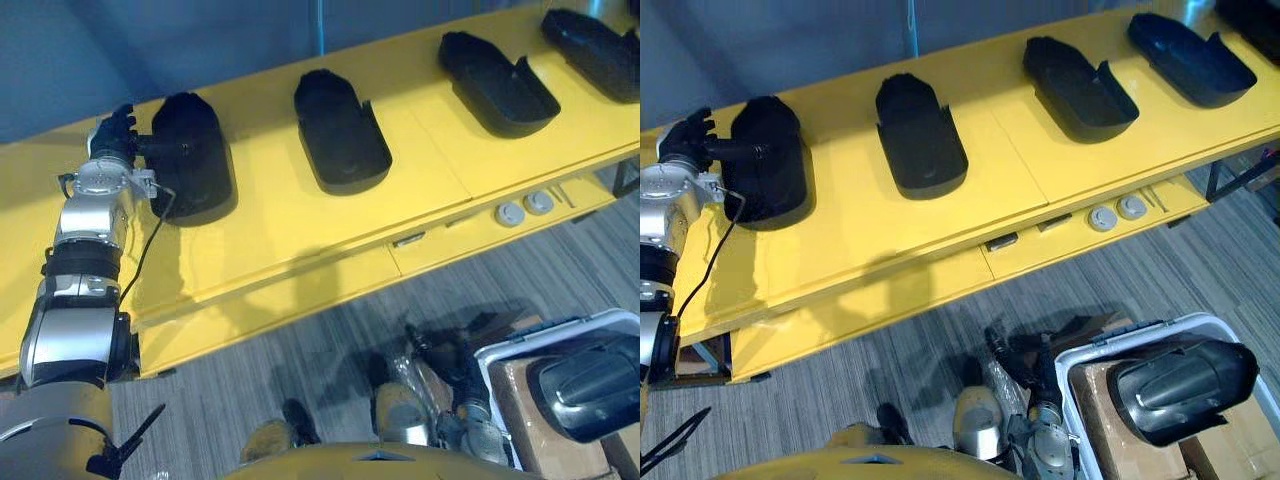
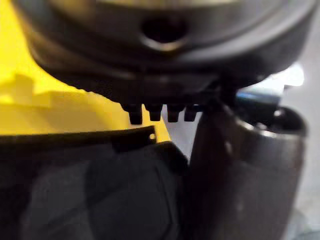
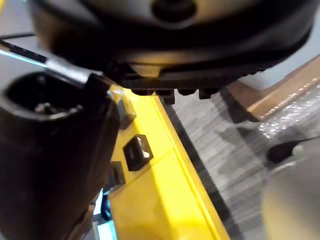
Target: Walk over and take three plastic housings, then place them on the shelf
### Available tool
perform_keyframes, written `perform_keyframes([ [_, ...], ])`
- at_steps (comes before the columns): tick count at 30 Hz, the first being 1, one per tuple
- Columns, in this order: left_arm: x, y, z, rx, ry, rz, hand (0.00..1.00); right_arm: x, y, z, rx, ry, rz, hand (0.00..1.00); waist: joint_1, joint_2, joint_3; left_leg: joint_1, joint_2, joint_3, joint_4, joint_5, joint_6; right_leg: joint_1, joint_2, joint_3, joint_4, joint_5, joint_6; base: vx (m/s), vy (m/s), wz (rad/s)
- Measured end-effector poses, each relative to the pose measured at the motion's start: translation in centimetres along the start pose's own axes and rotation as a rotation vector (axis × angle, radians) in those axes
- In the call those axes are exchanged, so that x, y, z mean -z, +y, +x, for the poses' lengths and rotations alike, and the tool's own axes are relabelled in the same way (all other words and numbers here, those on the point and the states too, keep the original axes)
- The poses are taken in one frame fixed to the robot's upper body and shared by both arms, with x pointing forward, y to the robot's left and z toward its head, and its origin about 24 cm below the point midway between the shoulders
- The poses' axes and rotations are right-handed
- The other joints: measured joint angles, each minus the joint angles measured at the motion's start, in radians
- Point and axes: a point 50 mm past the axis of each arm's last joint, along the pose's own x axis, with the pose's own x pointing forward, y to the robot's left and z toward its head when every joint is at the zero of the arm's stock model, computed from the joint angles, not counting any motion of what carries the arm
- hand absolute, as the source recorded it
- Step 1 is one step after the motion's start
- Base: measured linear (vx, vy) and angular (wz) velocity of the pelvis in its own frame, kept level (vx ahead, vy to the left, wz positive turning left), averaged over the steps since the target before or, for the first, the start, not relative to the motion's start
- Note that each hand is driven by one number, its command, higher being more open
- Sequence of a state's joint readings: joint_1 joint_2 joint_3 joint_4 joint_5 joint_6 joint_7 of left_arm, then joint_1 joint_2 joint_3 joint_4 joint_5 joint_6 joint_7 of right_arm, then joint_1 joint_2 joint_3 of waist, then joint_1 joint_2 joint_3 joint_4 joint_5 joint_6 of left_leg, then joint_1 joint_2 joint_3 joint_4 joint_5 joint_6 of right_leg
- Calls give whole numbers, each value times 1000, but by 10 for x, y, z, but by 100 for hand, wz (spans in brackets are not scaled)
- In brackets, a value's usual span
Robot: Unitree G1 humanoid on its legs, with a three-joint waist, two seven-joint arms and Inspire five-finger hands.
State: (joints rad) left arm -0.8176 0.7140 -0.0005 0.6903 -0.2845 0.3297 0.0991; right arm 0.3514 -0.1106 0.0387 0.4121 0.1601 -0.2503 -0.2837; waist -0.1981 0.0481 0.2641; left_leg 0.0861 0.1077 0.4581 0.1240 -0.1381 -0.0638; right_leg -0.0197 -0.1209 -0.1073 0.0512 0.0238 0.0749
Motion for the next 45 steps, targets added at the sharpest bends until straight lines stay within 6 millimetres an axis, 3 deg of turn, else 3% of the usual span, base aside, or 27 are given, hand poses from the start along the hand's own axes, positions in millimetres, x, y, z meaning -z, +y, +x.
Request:
perform_keyframes([
  [8, -28, 23, -6, -28, -114, 94, 100, -61, -21, -3, 207, -326, 48, 100, 4, 4, -55, 41, -10, 4, -39, 8, -3, 32, -1, 3, -21, 2, 3, 12, 5, 0],
  [13, -55, 30, -24, -78, -315, 62, 100, -124, -51, -16, 371, -636, 118, 100, 6, 17, -75, 82, -18, 3, -76, 18, -2, 65, -2, -1, -24, 3, 4, -16, 2, 1],
  [17, -75, 41, -61, -159, -576, -9, 100, -187, -69, -37, 383, -954, 121, 100, 5, 15, -111, 82, -28, -16, -109, 41, 1, 73, -7, -26, -41, 7, 11, -38, -15, 14],
  [20, -66, 36, -91, -191, -700, -100, 100, -216, -69, -44, 302, -1092, 56, 100, 24, 15, -152, 82, -28, -39, -131, 59, -1, 78, -6, -53, -45, 7, 11, -24, -33, 25],
  [23, -35, 23, -130, -227, -777, -253, 100, -238, -60, -43, 281, -1185, -97, 100, 59, 4, -174, 82, -28, -71, -134, 68, -2, 103, -7, -83, -62, 9, 14, -56, -39, 31],
  [25, 2, 9, -170, -344, -773, -318, 100, -247, -51, -40, 277, -1214, -167, 100, 89, -8, -189, 76, -30, -96, -144, 80, -5, 114, -7, -108, -81, 18, 15, -55, -39, 31],
  [28, 31, 3, -195, -502, -713, -290, 100, -250, -44, -37, 240, -1201, -173, 100, 124, -28, -197, 57, -31, -129, -151, 94, -5, 119, -6, -141, -92, 22, 15, -72, -46, 42],
  [29, 49, 5, -205, -634, -651, -218, 100, -252, -35, -36, 185, -1198, -185, 100, 145, -41, -196, 55, -32, -152, -166, 106, -9, 126, -6, -163, -93, 22, 15, -48, -28, 40],
  [31, 59, 7, -210, -709, -617, -173, 100, -252, -28, -35, 152, -1193, -198, 100, 157, -48, -196, 52, -32, -163, -174, 110, -12, 127, -6, -175, -93, 22, 15, -51, -26, 28],
  [34, 95, 9, -213, -839, -500, -12, 100, -255, -16, -33, 108, -1195, -252, 100, 176, -58, -195, 42, -38, -195, -201, 131, -4, 125, -11, -208, -93, 22, 15, -31, -8, 34],
  [37, 144, 7, -214, -871, -298, 79, 100, -259, -3, -27, 77, -1210, -355, 100, 196, -69, -191, 41, -43, -209, -212, 147, -2, 125, -15, -221, -91, 22, 16, 1, 14, 13],
  [41, 208, 3, -223, -803, -10, 190, 100, -270, 24, -13, -24, -1212, -456, 100, 206, -106, -186, 26, -45, -230, -213, 152, -3, 123, -18, -244, -89, 22, 16, 5, 4, 15],
  [43, 249, 3, -236, -733, 224, 150, 100, -276, 37, -3, -92, -1192, -596, 100, 227, -122, -184, 24, -45, -235, -213, 154, 0, 124, -18, -246, -89, 22, 16, 27, 0, 8],
  [45, 275, 3, -253, -716, 386, 122, 100, -278, 43, 5, -148, -1147, -692, 100, 236, -131, -185, 21, -46, -246, -213, 156, 1, 125, -18, -252, -87, 22, 16, 39, 9, 15],
])
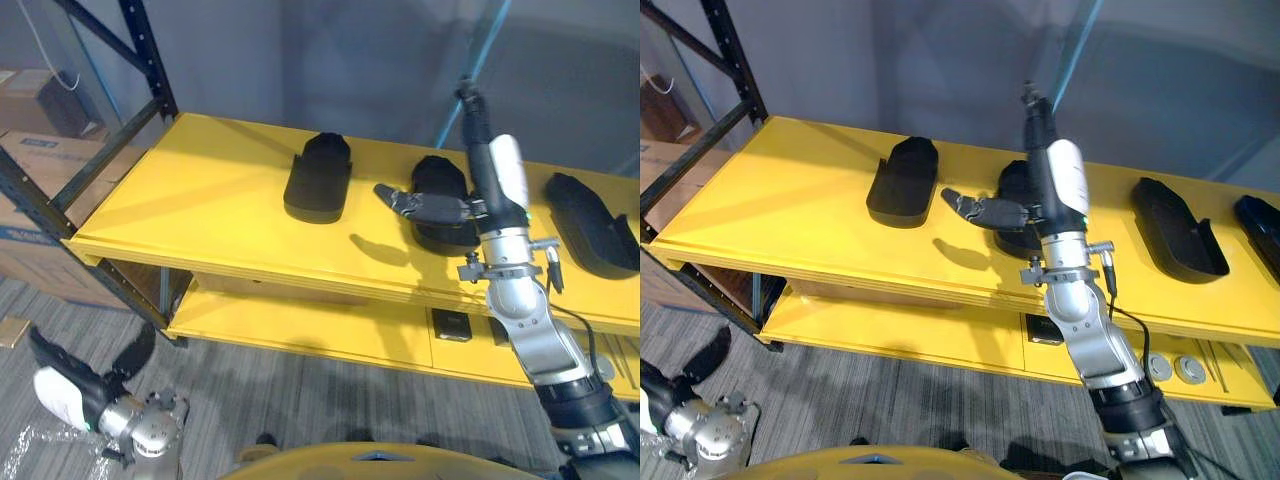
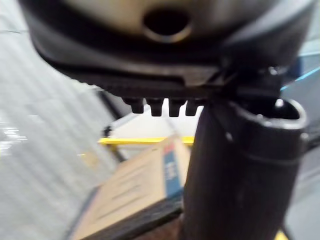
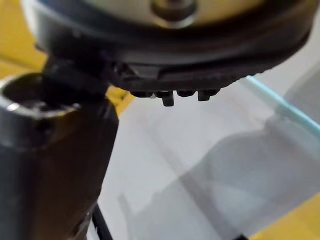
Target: Walk over and take three plastic housings, then place them on the shelf
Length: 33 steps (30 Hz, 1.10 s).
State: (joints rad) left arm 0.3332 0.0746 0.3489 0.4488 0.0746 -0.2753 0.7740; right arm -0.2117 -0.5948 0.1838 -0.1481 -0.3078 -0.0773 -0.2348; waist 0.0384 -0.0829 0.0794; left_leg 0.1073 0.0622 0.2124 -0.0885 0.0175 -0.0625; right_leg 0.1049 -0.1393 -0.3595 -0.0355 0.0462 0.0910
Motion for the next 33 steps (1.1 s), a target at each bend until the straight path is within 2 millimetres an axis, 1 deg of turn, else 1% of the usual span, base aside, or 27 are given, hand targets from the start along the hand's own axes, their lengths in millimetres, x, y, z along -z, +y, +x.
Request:
perform_keyframes([
  [1, 18, 6, -5, -3, 88, 21, 100, 4, 4, 3, -57, 19, -17, 100, 12, -4, -1, 1, 0, -3, 0, 4, 1, 1, 0, -2, 3, 0, 0, 39, 11, 13],
  [2, 28, 11, -7, -16, 143, 16, 100, 5, 6, 4, -85, 25, -26, 100, 15, -6, -1, 1, 0, -4, 1, 4, 1, 1, -1, -2, 3, 0, 0, 54, 11, 10],
  [4, 57, 28, -12, -83, 331, -12, 100, 4, 12, 14, -180, 12, -55, 100, 18, -6, -1, 1, 0, -10, 4, 4, 1, 1, -1, -1, 2, 0, 0, 35, 4, 7],
  [6, 73, 40, -14, -82, 423, -28, 100, -1, 13, 21, -245, -18, -83, 100, 25, -3, 1, 0, 0, -10, 4, 4, 1, 1, 0, 1, 1, 0, 0, 0, 0, 0],
  [7, 76, 42, -16, -71, 440, -28, 100, -3, 13, 23, -265, -29, -94, 100, 27, -2, 1, 0, 0, -10, 4, 4, 1, 1, 0, 2, 1, 0, 0, -36, -9, -6],
  [8, 84, 43, -19, -9, 495, -36, 100, -9, 14, 29, -316, -65, -122, 100, 37, 1, 3, 1, 0, -5, 4, 4, 1, 0, 0, 9, 0, 0, -1, -44, -7, -8],
  [10, 90, 42, -20, 52, 536, -40, 100, -15, 16, 33, -355, -93, -143, 100, 39, 2, 4, 0, 0, -2, 3, 4, 0, 0, 0, 11, -3, -1, -2, -66, -14, -8],
  [11, 96, 36, -23, 152, 592, -53, 100, -24, 22, 39, -411, -134, -179, 100, 39, 3, 5, -2, 0, 1, 1, 4, -2, -4, 1, 17, -3, -4, -6, -77, -21, -8],
  [12, 98, 32, -24, 200, 615, -63, 100, -27, 24, 40, -434, -146, -183, 100, 39, 4, 5, -3, 1, 1, 1, 4, -3, -6, 1, 21, -3, -4, -6, -86, -25, -9],
  [13, 99, 23, -27, 300, 641, -66, 100, -31, 28, 42, -469, -165, -190, 100, 39, 5, 6, -10, 2, 2, 0, 6, -6, -15, 2, 24, 0, -4, -6, -53, -16, -4],
  [14, 99, 17, -29, 349, 648, -67, 100, -33, 30, 42, -483, -172, -193, 100, 39, 5, 7, -14, 2, 2, 1, 8, -7, -19, 2, 24, 1, -4, -7, -55, -15, -3],
  [15, 98, 4, -35, 467, 664, -70, 100, -35, 33, 43, -513, -182, -199, 100, 39, 7, 13, -14, 3, 5, 1, 15, -2, -25, 2, 27, 4, -3, -7, -44, -8, -4],
  [17, 97, -8, -42, 571, 677, -73, 100, -36, 35, 43, -537, -185, -203, 100, 41, 12, 17, -16, 3, 10, 1, 17, -1, -33, 1, 34, 10, -3, -7, -32, -3, -9],
  [19, 91, -26, -50, 695, 677, -104, 100, -43, 34, 49, -562, -212, -223, 100, 34, 21, 39, -24, 3, 15, 4, 21, 1, -49, 1, 43, 14, 1, -9, -26, 0, -12],
  [20, 89, -31, -50, 724, 676, -109, 100, -46, 33, 52, -566, -218, -231, 100, 32, 25, 43, -32, 3, 16, 4, 23, 0, -59, 1, 46, 14, 4, -9, -34, -2, -10],
  [21, 82, -41, -50, 771, 670, -136, 100, -50, 30, 57, -571, -228, -249, 100, 29, 32, 61, -40, 3, 19, 4, 27, 2, -69, 2, 50, 13, 11, -10, -39, -7, -6],
  [23, 74, -54, -50, 833, 651, -148, 100, -55, 27, 63, -586, -231, -266, 100, 23, 46, 83, -48, 2, 19, 4, 35, 5, -76, 2, 50, 11, 16, -12, -16, -4, -2],
  [27, 71, -56, -47, 848, 638, -128, 100, -58, 30, 65, -652, -229, -290, 100, 11, 53, 96, -48, 2, 21, 5, 35, 6, -72, 4, 50, 1, 16, -12, 32, -10, -1],
  [30, 69, -58, -45, 850, 627, -118, 100, -58, 34, 65, -679, -211, -300, 100, 14, 55, 101, -46, 2, 20, 5, 35, 7, -68, 4, 49, -2, 16, -12, 11, -2, 0],
  [33, 67, -62, -46, 870, 619, -109, 100, -66, 36, 69, -694, -238, -320, 100, 13, 60, 118, -43, 2, 17, 5, 34, 7, -64, 4, 47, -2, 16, -12, 0, 0, 0],
])
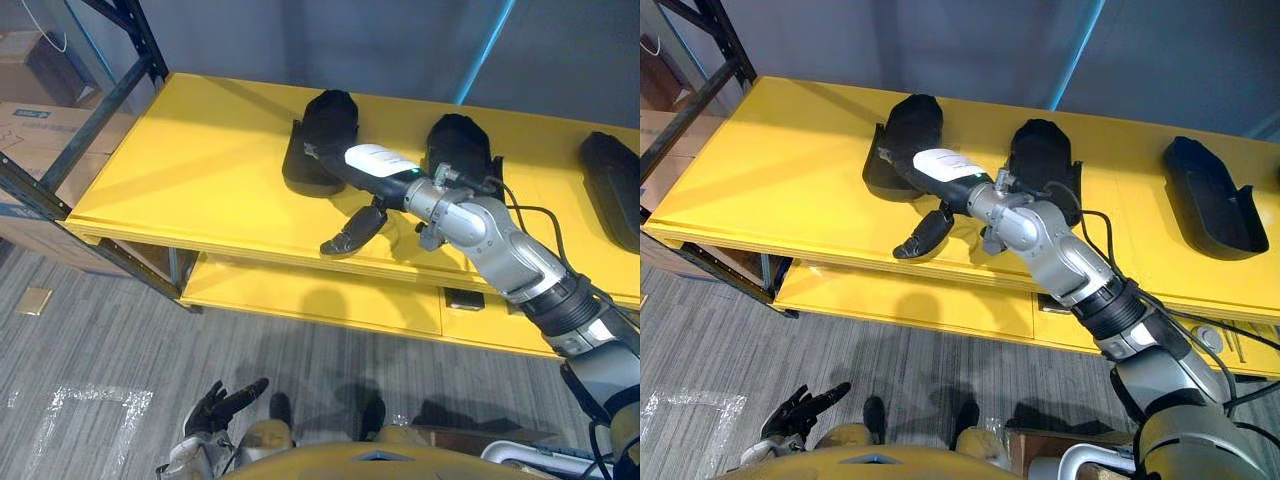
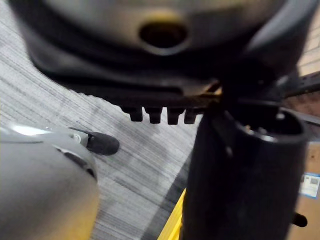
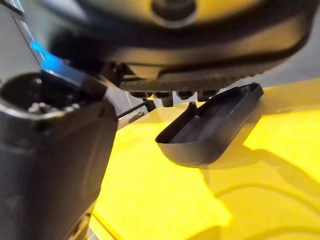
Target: Walk over and take three plastic housings, then place them on the shelf
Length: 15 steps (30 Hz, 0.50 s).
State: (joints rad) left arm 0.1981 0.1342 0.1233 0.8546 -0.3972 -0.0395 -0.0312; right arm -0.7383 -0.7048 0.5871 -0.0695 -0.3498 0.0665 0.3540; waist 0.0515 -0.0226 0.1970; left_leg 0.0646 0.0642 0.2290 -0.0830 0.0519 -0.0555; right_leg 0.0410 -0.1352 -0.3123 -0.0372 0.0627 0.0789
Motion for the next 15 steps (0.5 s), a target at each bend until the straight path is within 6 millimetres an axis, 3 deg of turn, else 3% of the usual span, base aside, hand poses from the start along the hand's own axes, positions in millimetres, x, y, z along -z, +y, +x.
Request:
perform_keyframes([
  [15, 10, -3, 0, 30, 69, 41, 100, 2, 1, 15, -122, 6, -20, 100, 9, 27, 21, -3, 1, -16, 9, -1, 0, 10, 0, -15, -1, 0, 0, -10, -3, 3],
])
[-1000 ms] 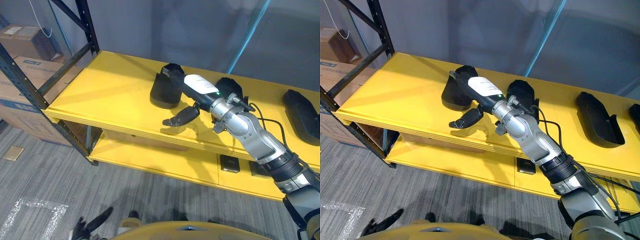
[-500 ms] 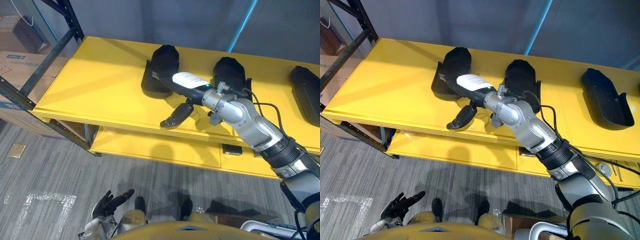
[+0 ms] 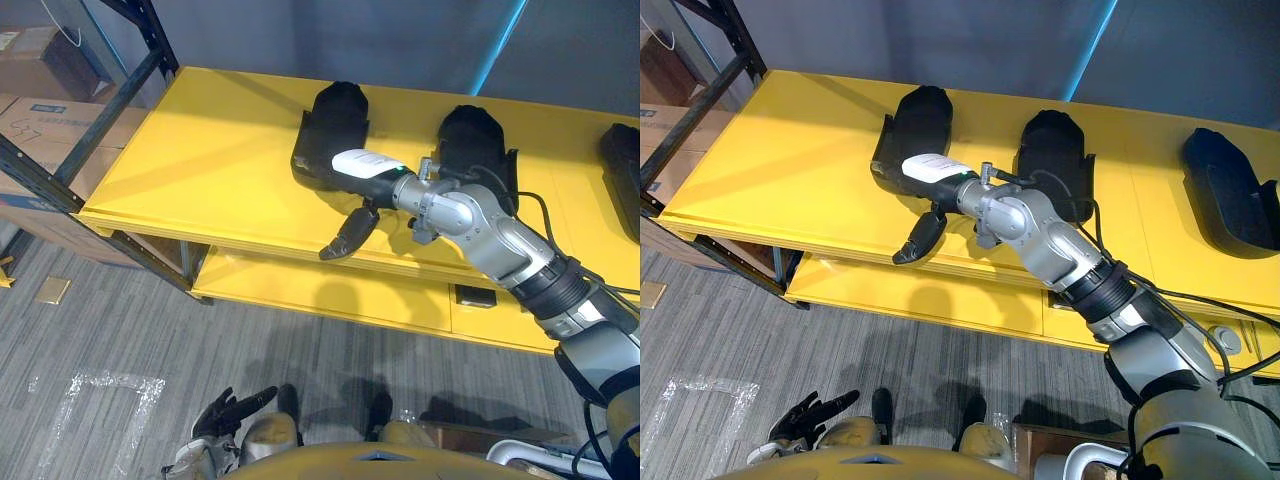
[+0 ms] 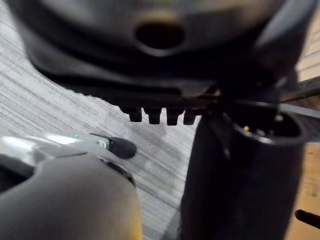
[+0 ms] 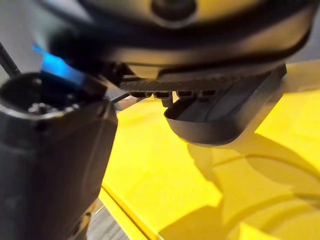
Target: Walk over and take three plastic housings, then place them on the shelf
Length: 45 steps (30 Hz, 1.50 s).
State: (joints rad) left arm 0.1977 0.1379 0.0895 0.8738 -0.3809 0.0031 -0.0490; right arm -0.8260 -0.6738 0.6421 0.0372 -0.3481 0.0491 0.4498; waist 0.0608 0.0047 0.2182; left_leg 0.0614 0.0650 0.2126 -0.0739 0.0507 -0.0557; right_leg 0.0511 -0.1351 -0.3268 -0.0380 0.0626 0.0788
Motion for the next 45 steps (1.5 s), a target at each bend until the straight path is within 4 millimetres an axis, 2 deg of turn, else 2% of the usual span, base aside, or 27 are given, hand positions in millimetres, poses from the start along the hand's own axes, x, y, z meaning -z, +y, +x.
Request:
perform_keyframes([
  [6, -2, -3, 1, 10, -4, 46, 100, 7, -7, 9, -16, 41, -11, 100, 18, 6, 4, -2, 0, -1, 0, 0, 0, 0, 0, -1, -1, 0, 0, 0, 0, 0],
  [12, 1, -5, 0, 27, 8, 55, 100, 6, -12, 15, -22, 43, -31, 100, 19, 12, 11, -3, 0, -4, 0, 0, 0, 1, 0, -4, -4, 0, 0, 0, 0, 0],
  [20, 1, -7, 0, 33, 7, 64, 100, 10, -8, 22, -77, 81, -33, 100, 22, 12, 11, 0, -1, -7, 0, 0, 0, 9, 0, -9, -7, 0, 0, 0, 0, 0],
  [37, -6, -10, 0, 36, -30, 99, 100, 9, -7, 22, -151, 63, 0, 100, 21, 10, 11, 18, 0, -7, -5, 0, 0, 33, 2, -15, -18, 2, 2, -2, 0, 0],
  [45, -6, -9, 0, 24, -15, 96, 100, 8, -5, 22, -179, 56, 9, 100, 19, 0, 5, 22, 1, -1, -8, 0, -1, 32, 4, -10, -19, 2, 2, 0, 0, 0],
])
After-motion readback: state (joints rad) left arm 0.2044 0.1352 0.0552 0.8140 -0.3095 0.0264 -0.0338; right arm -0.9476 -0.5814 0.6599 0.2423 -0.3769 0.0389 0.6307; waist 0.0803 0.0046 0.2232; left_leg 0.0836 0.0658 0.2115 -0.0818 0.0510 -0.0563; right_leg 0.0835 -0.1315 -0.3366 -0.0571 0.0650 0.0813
